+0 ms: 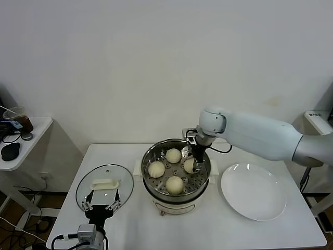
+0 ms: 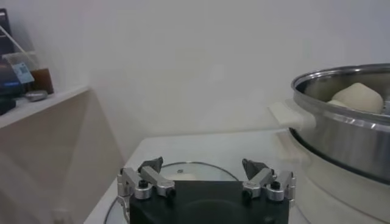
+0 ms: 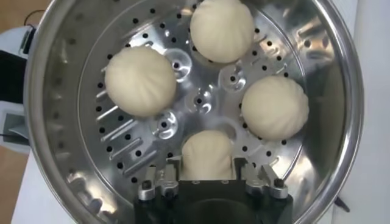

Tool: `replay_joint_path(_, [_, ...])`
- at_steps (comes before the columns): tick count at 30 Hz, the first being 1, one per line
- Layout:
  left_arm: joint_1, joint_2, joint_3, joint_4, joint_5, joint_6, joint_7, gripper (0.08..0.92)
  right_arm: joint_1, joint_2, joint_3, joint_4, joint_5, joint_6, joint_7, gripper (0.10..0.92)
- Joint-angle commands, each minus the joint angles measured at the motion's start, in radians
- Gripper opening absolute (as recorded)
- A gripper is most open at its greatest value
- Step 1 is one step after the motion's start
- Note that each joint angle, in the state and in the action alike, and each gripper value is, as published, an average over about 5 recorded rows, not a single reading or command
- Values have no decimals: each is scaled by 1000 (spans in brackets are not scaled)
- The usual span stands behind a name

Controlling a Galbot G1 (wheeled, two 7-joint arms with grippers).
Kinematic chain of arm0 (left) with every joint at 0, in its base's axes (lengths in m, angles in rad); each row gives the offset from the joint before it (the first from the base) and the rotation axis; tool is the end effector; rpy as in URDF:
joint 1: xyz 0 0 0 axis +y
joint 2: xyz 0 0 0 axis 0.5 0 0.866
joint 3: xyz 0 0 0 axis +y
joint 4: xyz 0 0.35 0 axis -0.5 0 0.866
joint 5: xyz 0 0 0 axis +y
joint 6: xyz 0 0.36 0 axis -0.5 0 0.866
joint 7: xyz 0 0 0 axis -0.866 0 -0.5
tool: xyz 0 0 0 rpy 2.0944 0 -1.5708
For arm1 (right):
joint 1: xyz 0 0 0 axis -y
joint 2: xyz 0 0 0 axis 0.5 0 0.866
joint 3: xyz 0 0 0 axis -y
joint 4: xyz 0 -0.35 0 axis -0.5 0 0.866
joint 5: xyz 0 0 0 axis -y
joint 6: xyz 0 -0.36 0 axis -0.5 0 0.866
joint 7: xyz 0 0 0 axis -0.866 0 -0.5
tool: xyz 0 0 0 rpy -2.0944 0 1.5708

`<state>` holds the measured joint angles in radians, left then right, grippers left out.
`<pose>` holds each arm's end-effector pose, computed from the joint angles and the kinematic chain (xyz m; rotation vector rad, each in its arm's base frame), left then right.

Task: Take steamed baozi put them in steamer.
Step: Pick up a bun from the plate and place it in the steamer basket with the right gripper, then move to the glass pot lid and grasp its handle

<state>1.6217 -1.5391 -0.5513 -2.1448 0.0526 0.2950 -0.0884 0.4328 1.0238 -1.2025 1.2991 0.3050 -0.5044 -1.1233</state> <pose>0.1699 0.0133 -0.2936 0.1543 -2.8429 -0.1516 0.5525 0.0603 -0.1042 1.4405 -1.3120 1.3133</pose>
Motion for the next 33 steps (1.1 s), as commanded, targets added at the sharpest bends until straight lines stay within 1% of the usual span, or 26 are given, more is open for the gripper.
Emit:
replay_joint_path(1, [-3,-5,3,3,2,1,1,823,19,-45,39,14,0,-1,2,762])
replay_joint_path(4, [1,-8,6,-1,5,2,1,823,20,-85,103,33,8,2,0,811])
replay_joint_path(7, [8,-11,4,-6,7,1,0,823,-11,-129,222,48,18,22,3,821])
replay_joint_path(11, [21,-17,-4,-18,3,2,1,823,-108,-172,498,66,54,51,46,823])
replay_joint_path(14, [34,-22,-8,-31,1,1,3,823,-181,-200,693,91,108,77,154,823])
replay_joint_path(19, [56,-19,-4,-44,7,-4,3,823,-388,-239,1056,132,139,98,412,823])
replay_joint_path(23, [70,-19,0,-46,15,-16,1,823,-558,-265,1279,140,178,146,555,823])
replay_joint_path(28, [87,-17,3,-52,32,-53,4,823,-816,-310,1491,190,307,237,808,823])
replay_joint_path(33, [86,-8,-1,-36,52,-102,11,823,-1134,-233,1780,286,354,272,975,823])
